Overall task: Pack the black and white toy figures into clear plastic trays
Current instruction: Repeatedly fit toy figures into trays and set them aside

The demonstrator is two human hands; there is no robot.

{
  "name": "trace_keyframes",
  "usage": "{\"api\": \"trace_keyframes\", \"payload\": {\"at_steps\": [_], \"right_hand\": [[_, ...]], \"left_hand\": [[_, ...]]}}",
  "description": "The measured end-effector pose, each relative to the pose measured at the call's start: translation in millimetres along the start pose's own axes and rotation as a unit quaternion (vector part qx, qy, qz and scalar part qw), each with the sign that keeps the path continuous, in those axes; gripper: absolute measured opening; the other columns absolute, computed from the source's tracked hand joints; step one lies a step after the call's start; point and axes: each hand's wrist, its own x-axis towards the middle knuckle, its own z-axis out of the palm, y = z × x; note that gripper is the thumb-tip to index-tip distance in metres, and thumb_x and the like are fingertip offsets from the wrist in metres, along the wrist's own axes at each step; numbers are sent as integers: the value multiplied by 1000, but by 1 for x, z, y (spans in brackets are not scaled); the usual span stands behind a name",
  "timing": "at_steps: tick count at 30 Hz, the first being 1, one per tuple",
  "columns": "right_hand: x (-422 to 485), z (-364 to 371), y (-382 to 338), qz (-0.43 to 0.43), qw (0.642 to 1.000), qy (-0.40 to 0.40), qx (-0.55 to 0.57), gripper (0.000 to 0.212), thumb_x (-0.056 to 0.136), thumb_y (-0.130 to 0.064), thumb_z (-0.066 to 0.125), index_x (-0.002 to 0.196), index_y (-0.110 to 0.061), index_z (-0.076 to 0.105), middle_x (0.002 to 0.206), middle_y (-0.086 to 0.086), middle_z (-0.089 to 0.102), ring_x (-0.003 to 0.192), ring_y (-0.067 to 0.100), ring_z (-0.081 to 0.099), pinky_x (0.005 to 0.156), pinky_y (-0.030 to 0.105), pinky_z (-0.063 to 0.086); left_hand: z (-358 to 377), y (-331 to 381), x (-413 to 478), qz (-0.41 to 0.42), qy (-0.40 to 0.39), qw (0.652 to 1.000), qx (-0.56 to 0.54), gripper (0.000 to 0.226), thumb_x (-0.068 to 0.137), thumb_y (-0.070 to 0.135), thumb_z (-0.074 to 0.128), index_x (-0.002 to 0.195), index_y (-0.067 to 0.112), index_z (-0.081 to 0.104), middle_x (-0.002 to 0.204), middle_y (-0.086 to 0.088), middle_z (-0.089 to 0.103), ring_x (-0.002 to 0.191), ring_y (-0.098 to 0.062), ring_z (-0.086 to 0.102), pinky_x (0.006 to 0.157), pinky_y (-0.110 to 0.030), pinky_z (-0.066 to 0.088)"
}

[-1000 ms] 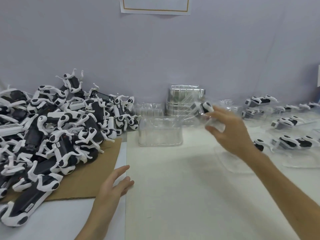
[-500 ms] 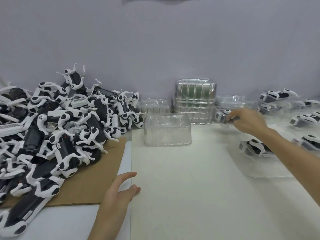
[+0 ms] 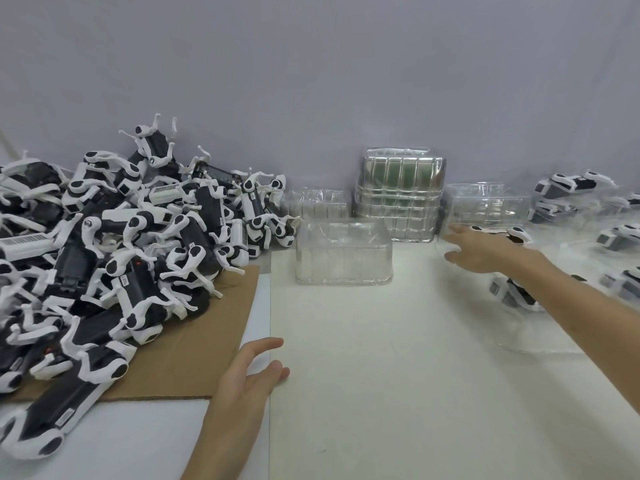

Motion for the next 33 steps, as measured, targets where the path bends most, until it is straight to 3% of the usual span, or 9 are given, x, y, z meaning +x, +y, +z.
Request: {"api": "trace_keyframes", "payload": {"at_steps": [4, 7, 10, 13, 16, 19, 24, 28, 33], "right_hand": [[0, 5, 6, 53, 998, 8, -30, 56, 104, -38, 38, 157, -25, 24, 167, -5, 1, 150, 25, 21, 118, 55, 22], [-4, -8, 2, 107, 994, -1, -20, 49, 103, -28, 40, 151, -18, 37, 164, 2, 20, 147, 27, 29, 118, 56, 17], [-13, -19, -21, 73, 986, 132, 64, 34, 96, -18, 51, 128, -16, 59, 138, 10, 57, 125, 32, 52, 105, 48, 38], [-26, -26, -71, -81, 926, 284, 235, 22, 93, -16, 61, 114, -18, 69, 118, 2, 69, 110, 26, 62, 93, 37, 46], [-29, -21, -121, -187, 942, 229, 158, 36, 94, -31, 63, 130, -23, 60, 134, -4, 61, 123, 21, 55, 104, 40, 38], [-23, 0, -150, -166, 971, 157, 61, 44, 96, -38, 59, 137, -25, 50, 143, -4, 52, 129, 21, 50, 108, 38, 27], [-37, 21, -161, -163, 951, 236, 117, 23, 96, -21, 61, 118, -21, 56, 116, -7, 62, 109, 18, 57, 96, 33, 29], [-84, 15, -172, -191, 876, 283, 342, 21, 89, -17, 70, 106, -24, 60, 94, -13, 63, 84, 2, 56, 81, 24, 40], [-159, 20, -192, -243, 774, 259, 524, 17, 87, -24, 71, 100, -26, 62, 88, -12, 65, 80, 10, 62, 70, 13, 45]], "left_hand": [[0, 3, -2, -1, -7, 1000, -5, 34, 71, 36, 57, 102, 34, 70, 96, 16, 72, 90, -9, 73, 107, -47, 44], [0, 5, -3, -6, -16, 1000, 4, 34, 72, 39, 56, 104, 35, 69, 101, 11, 71, 91, -6, 72, 108, -46, 43], [0, 1, -3, -7, -19, 1000, 14, 22, 83, 38, 61, 104, 37, 68, 107, 7, 69, 95, -8, 70, 106, -42, 44], [0, -4, -2, -17, -20, 999, 21, 14, 93, 31, 62, 102, 41, 68, 90, 13, 72, 99, -11, 69, 93, -28, 46], [-2, -4, -3, -15, -28, 999, 19, 18, 97, 21, 59, 104, 36, 68, 103, 22, 69, 96, -8, 70, 100, -32, 46], [-7, -6, -1, -7, -26, 1000, 9, 16, 91, 27, 61, 106, 28, 68, 116, 13, 67, 90, -7, 72, 103, -40, 47], [-16, -9, 5, -13, -28, 998, -59, 21, 99, 4, 51, 106, 16, 68, 108, -7, 71, 84, -17, 74, 76, -22, 56], [-15, -7, 4, -17, -48, 992, -113, 16, 96, 13, 61, 110, 18, 66, 102, -1, 76, 89, -18, 74, 80, -28, 56], [-9, 1, -3, 67, -79, 985, -136, 39, 76, 34, 72, 112, 21, 67, 105, 1, 75, 93, -20, 73, 71, -22, 54]]}}
